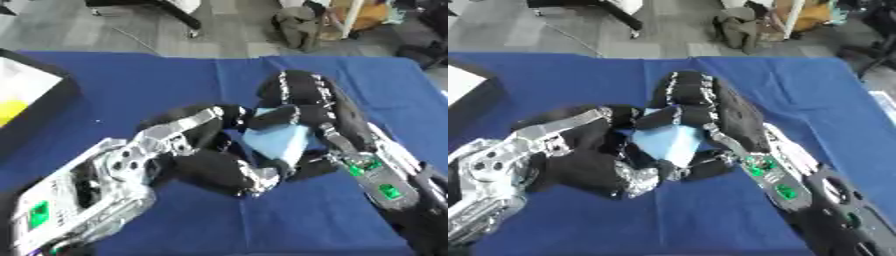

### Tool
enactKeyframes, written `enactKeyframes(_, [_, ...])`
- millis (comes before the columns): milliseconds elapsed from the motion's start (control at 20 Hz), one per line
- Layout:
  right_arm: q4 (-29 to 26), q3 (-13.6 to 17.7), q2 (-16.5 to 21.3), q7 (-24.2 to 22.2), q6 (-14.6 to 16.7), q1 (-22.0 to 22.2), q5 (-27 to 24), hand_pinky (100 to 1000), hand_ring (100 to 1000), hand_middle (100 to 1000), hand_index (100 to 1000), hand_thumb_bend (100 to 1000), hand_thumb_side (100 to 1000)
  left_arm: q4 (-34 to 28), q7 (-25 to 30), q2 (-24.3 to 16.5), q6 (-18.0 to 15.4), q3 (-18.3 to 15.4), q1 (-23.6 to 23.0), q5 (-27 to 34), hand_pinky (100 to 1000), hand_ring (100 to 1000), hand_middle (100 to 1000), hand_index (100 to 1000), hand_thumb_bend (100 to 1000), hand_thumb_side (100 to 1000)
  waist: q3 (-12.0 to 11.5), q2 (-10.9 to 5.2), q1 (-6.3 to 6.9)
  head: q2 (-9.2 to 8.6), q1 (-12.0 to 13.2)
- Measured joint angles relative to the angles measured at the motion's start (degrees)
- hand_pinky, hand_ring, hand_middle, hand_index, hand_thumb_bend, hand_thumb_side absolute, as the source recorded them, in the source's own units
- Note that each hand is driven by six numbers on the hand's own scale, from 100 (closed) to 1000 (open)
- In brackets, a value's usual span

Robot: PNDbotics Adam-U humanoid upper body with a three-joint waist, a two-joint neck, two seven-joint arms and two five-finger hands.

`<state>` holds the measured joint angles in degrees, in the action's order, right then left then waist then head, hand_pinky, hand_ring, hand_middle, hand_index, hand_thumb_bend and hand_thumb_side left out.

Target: Pick up the objects with one hand, pass them to the other hand, and then place them into the box on the other side of the table.

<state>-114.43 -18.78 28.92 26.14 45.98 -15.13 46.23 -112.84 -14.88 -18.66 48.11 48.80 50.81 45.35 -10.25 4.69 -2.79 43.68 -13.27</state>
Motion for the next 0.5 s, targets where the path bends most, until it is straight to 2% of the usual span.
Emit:
enactKeyframes(150, [-0.05, 0.04, 0.00, 0.38, -0.38, -0.02, 0.29, 578, 528, 458, 607, 272, 100, 0.02, -0.99, 0.00, -0.98, 0.12, -0.02, 1.36, 530, 503, 366, 377, 100, 100, 0.04, 0.00, 0.00, -0.01, 0.00])
enactKeyframes(250, [-0.16, 0.08, 0.00, 0.77, -0.77, 0.01, 0.73, 590, 551, 498, 681, 293, 100, 0.03, -1.49, -0.01, -1.48, 0.30, -0.03, 2.00, 530, 503, 364, 376, 100, 100, 0.06, 0.00, 0.00, -0.01, 0.01])
enactKeyframes(400, [-0.19, 0.08, 0.00, 1.19, -1.19, 0.05, 1.69, 625, 603, 615, 806, 311, 100, 0.03, -1.92, -0.01, -1.91, 0.36, -0.03, 2.67, 531, 504, 365, 376, 100, 100, 0.07, 0.00, 0.00, -0.02, 0.01])
enactKeyframes(500, [-0.19, 0.06, 0.00, 1.36, -1.36, 0.06, 2.34, 640, 619, 660, 831, 319, 100, 0.03, -2.05, -0.01, -2.04, 0.53, -0.03, 3.16, 531, 504, 365, 376, 100, 100, 0.07, 0.00, 0.00, -0.02, 0.02])
